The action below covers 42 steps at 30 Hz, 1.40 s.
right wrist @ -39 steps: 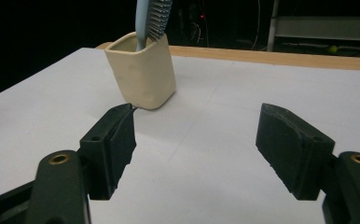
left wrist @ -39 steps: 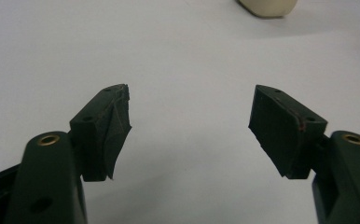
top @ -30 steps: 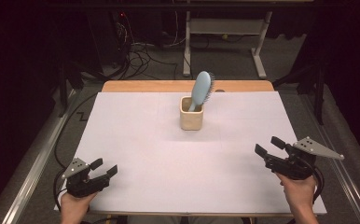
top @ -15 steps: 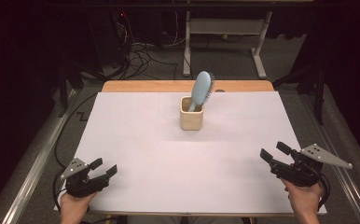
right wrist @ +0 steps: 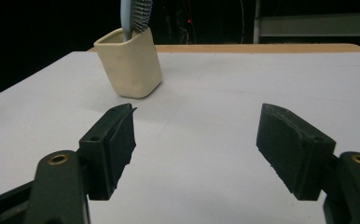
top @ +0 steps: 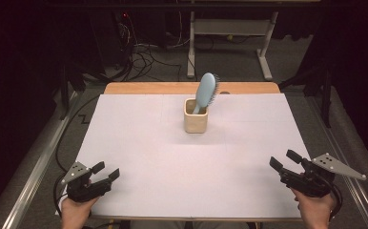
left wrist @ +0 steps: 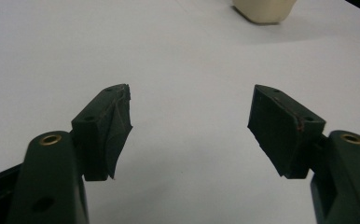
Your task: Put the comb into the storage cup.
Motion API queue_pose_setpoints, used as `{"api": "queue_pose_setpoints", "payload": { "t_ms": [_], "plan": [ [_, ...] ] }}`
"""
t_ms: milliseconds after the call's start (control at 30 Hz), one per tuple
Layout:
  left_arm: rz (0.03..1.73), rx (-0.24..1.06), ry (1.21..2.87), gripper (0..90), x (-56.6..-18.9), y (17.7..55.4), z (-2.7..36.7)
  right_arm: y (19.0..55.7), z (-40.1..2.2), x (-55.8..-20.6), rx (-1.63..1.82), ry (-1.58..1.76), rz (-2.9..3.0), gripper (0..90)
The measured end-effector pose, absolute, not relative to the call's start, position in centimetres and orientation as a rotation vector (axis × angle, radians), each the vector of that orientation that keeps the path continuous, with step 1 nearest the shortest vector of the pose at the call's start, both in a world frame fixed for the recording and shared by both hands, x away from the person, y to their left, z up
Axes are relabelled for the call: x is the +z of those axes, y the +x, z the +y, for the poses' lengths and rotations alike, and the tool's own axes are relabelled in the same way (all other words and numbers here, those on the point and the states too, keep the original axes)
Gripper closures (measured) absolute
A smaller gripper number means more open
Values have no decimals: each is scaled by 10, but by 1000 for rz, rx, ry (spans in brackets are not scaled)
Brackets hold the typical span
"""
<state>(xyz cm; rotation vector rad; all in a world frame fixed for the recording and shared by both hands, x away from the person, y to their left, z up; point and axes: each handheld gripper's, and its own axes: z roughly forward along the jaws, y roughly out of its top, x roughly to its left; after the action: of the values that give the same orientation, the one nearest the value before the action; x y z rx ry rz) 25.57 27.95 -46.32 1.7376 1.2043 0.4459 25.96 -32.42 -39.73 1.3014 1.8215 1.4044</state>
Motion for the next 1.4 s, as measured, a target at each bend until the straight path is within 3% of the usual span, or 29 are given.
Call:
{"api": "queue_pose_setpoints", "payload": {
  "t_ms": [1400],
  "plan": [
    [1205, 444, 1737, 308, -463, 255, 280, 245, -330, -435, 1332, 1366, 1857, 279]
  ]
}}
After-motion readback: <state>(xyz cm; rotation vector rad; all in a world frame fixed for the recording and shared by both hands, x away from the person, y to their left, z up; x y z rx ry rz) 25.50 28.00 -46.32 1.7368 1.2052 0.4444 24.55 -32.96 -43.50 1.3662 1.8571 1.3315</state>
